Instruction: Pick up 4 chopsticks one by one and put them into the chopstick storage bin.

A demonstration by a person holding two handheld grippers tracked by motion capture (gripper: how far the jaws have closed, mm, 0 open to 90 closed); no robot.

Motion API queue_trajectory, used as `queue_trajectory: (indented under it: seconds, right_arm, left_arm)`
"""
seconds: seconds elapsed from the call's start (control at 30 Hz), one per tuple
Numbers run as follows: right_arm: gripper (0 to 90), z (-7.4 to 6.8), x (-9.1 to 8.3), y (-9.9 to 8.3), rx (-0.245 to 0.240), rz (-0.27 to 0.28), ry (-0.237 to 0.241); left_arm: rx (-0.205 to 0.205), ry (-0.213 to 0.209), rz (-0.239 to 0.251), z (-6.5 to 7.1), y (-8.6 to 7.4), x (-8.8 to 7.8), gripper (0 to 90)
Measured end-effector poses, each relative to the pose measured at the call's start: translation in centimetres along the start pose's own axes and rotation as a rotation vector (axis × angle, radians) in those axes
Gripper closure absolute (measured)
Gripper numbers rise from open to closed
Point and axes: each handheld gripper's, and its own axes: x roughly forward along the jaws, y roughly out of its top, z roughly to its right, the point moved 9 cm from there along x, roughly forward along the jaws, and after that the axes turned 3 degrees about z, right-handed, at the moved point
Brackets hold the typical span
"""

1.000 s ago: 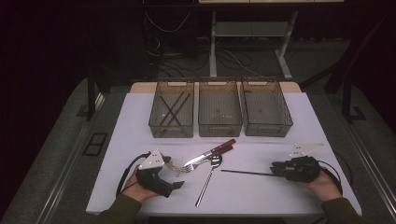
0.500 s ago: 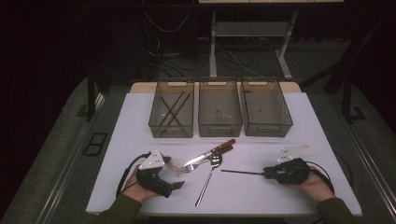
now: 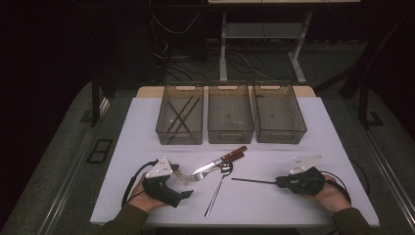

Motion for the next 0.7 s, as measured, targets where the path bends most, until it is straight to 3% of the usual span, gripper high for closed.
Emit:
queue_trajectory:
  seconds: [0.3, 0.53, 0.7]
  right_arm:
    - [85.9, -1.4, -0.2, -0.3, -0.011, -0.002, 0.078]
    - [85.7, -1.6, -0.2, -0.4, -0.070, -0.008, 0.059]
    - [86.2, -1.6, -0.2, -0.3, -0.061, -0.006, 0.056]
  left_arm:
    - [-0.001, -0.001, 0.002, 0.0, 0.0, 0.0, 0.0]
    - [0.002, -0.004, -0.002, 0.0, 0.0, 0.0, 0.0]
    - [0.001, -0.005, 0.002, 0.1, 0.0, 0.0, 0.0]
